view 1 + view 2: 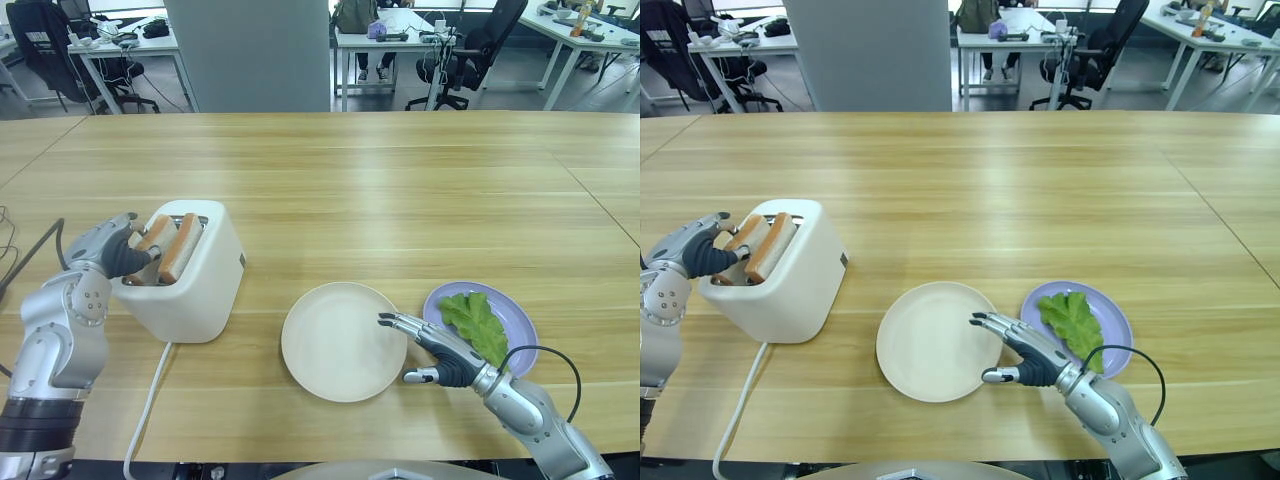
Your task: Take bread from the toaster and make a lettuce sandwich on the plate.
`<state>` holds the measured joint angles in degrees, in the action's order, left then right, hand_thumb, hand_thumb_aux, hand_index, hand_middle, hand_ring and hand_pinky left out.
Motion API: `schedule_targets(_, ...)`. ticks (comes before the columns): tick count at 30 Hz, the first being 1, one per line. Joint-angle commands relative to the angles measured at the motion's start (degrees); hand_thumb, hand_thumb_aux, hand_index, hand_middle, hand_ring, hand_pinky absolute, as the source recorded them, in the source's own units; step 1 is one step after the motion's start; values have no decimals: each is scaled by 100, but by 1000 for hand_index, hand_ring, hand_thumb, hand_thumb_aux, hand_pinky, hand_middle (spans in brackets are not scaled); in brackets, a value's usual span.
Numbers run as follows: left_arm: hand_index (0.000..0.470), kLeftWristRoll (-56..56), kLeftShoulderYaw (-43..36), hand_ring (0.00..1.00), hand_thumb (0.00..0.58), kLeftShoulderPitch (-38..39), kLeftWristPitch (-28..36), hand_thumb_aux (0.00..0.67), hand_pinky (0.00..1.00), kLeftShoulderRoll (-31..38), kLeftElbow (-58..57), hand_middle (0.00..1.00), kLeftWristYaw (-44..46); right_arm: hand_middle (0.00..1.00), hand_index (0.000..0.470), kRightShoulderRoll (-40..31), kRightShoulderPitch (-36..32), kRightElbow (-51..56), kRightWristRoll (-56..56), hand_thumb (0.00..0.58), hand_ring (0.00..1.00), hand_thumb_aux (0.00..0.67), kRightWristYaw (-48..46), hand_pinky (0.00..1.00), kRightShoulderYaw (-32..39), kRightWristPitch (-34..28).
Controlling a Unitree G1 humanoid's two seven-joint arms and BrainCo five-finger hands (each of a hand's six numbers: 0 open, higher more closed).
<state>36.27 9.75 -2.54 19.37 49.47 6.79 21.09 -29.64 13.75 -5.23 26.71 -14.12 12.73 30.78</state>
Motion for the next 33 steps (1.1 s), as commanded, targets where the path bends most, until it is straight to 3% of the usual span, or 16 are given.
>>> schedule_targets(1, 460, -211, -10, 1000, 580, -16, 13, 670, 1000, -261, 65, 1000, -113, 0, 0, -47, 10, -77, 68, 0, 0, 0, 11, 0, -53, -99)
schedule_targets(6, 460, -795, 555, 1000, 580, -125, -10, 670, 1000, -833, 557, 1000, -466, 0, 0, -164, -397, 64, 863, 0, 0, 0, 647, 0, -499, -532)
schedule_targets(14, 460, -1225, 1395, 1000, 580, -133, -236, 670, 1000, -1185, 1125, 1000, -1085, 0, 0, -866, -750, 743, 1689, 0, 0, 0, 1301, 0, -862, -1088)
schedule_targets(24, 460, -1830, 1734, 1000, 580, -255, -322, 670, 1000, -1390, 2251, 1000, -1114, 0, 0, -1770, -850, 2132, 1820, 0, 0, 0, 1871, 0, -697, -559)
schedule_targets(33, 460, -2518, 992, 1000, 580, -262, 169, 670, 1000, -1813, 3633, 1000, -556, 0, 0, -2355, -724, 3101, 2117, 0, 0, 0, 2621, 0, -460, -230)
